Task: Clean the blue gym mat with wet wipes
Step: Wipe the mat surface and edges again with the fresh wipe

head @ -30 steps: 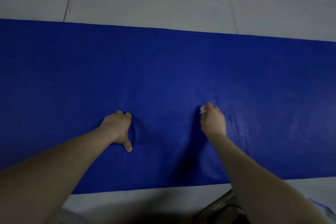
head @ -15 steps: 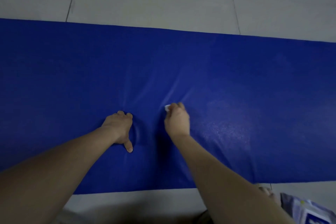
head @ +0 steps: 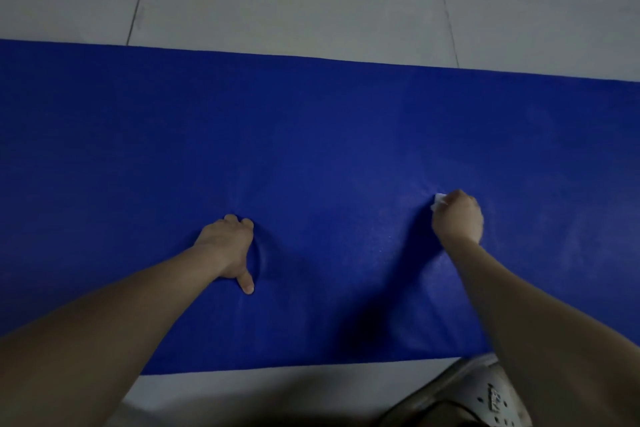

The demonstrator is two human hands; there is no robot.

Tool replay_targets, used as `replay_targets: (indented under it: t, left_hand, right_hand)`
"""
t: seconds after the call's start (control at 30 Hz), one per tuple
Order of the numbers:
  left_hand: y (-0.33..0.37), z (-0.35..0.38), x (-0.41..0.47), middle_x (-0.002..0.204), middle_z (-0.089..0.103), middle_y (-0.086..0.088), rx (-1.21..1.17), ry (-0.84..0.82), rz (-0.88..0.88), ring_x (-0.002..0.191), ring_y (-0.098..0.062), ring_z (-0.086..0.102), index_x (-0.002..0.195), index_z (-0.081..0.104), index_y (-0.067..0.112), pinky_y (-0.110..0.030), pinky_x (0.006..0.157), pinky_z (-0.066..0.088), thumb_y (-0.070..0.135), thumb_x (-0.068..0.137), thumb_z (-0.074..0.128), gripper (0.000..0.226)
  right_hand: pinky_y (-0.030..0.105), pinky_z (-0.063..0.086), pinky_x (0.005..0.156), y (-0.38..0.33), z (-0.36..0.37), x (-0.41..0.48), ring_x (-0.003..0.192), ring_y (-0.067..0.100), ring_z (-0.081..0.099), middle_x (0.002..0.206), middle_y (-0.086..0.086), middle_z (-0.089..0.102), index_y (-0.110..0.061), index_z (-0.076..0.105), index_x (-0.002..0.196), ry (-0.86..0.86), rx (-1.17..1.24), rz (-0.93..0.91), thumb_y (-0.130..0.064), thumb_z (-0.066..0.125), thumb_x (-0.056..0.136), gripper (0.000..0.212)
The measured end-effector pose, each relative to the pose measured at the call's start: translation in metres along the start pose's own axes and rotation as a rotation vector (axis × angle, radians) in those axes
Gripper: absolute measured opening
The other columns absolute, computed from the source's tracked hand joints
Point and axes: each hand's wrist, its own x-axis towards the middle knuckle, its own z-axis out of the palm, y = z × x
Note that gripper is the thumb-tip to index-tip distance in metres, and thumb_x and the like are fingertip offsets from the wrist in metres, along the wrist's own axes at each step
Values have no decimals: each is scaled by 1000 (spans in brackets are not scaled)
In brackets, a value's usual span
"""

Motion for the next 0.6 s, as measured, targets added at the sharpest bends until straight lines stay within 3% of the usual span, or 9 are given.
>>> replay_targets:
  t: [0.07,0.17,0.4,0.53,0.6]
  left_hand:
    - [0,1,0,128,47,-4,4,-1,1,110,-20,54,139,40,17,-33,90,53,64,48,93,116]
    - [1,0,1,126,48,-4,20,0,-2,108,-19,54,138,40,17,-32,88,53,65,47,92,115]
    - [1,2,7,127,47,-5,29,-16,-20,108,-19,54,139,39,17,-31,87,53,65,48,93,117]
    - [2,2,6,129,46,-5,33,-20,-31,109,-20,54,141,37,17,-30,83,52,65,48,92,118]
    - [2,1,3,130,45,-5,28,-26,-33,111,-21,54,142,36,17,-32,87,54,64,49,93,119]
  right_hand:
    - [35,39,73,-11,5,-3,94,35,58,116,23,62,1,60,107,4,35,28,-24,53,101,27]
    - [37,46,81,-53,23,-28,104,38,62,115,21,65,0,62,108,-27,128,-75,-15,53,99,20]
    - [36,48,80,-149,71,-109,95,32,64,111,13,63,-8,62,107,-189,151,-436,-14,49,99,16]
    - [31,44,62,-166,83,-132,72,20,54,105,7,60,-12,60,106,-308,85,-635,-12,54,98,9]
    - [30,39,60,-157,76,-118,71,21,53,106,7,59,-16,53,99,-288,18,-679,-10,54,95,7]
